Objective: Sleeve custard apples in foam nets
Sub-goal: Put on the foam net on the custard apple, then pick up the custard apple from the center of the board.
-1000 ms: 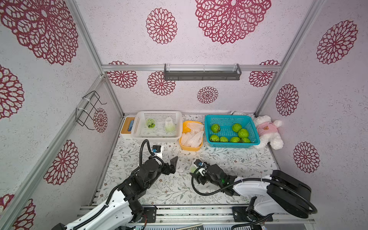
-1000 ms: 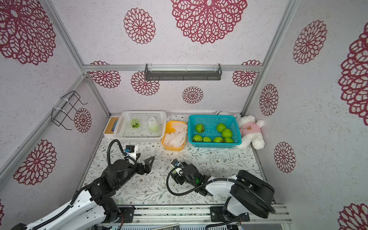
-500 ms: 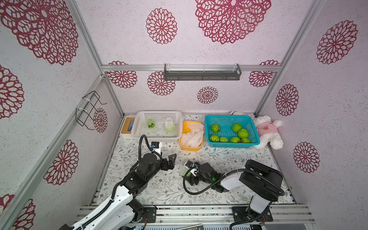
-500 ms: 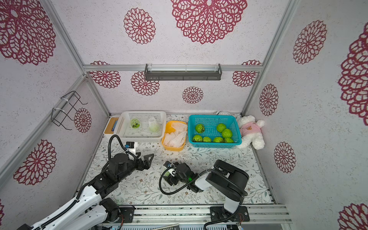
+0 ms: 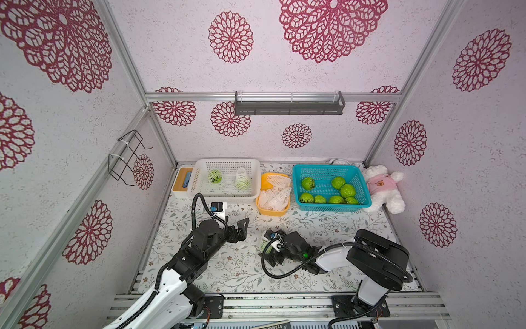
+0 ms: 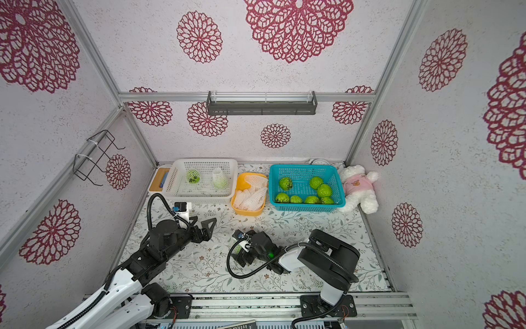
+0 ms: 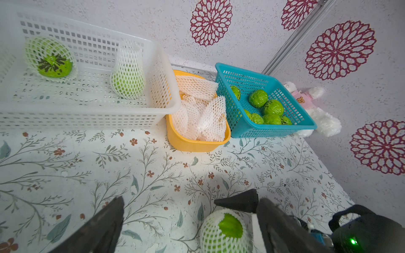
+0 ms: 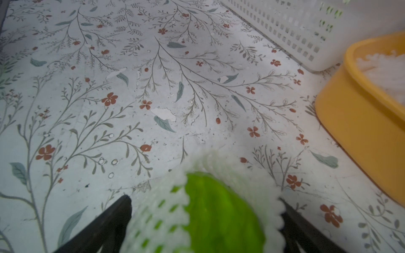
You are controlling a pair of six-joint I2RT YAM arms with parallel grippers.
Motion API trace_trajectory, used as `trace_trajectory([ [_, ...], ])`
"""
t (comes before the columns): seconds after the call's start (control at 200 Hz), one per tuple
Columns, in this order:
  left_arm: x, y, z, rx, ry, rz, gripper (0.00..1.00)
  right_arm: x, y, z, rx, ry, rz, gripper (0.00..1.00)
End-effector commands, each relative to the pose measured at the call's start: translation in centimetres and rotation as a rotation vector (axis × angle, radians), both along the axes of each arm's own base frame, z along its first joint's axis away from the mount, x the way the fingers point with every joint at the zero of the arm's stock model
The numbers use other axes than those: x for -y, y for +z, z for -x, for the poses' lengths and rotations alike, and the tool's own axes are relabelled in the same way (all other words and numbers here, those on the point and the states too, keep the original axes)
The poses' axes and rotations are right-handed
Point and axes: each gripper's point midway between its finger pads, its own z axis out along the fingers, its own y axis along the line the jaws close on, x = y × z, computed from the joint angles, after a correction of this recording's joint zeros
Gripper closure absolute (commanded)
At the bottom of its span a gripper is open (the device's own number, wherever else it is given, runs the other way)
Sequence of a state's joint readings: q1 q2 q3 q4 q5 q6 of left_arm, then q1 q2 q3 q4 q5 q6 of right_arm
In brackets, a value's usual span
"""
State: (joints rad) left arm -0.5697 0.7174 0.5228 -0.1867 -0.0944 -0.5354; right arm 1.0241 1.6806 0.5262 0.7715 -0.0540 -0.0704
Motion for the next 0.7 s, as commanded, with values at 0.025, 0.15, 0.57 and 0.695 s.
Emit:
trace_trajectory([
  [0.025, -0.5, -0.1, 0.0, 0.003, 0.014, -0.001, 0.03, -0.7, 3.1, -0.4, 0.063, 0.003, -0.039, 0.01],
  [0.15, -0.5, -0.1, -0.1, 0.003, 0.016, -0.004, 0.03, -0.5, 4.3, -0.8, 0.082, -0.018, -0.037, 0.01],
  [0.57, -0.7, -0.1, -0.2, 0.002, 0.027, -0.015, 0.03, -0.7, 3.7, -0.3, 0.007, -0.004, 0.006, 0.25],
  [0.695, -0.8, -0.1, -0.1, 0.004, 0.029, -0.016, 0.03, 0.1, 3.5, 0.1, -0.009, -0.015, 0.005, 0.32],
])
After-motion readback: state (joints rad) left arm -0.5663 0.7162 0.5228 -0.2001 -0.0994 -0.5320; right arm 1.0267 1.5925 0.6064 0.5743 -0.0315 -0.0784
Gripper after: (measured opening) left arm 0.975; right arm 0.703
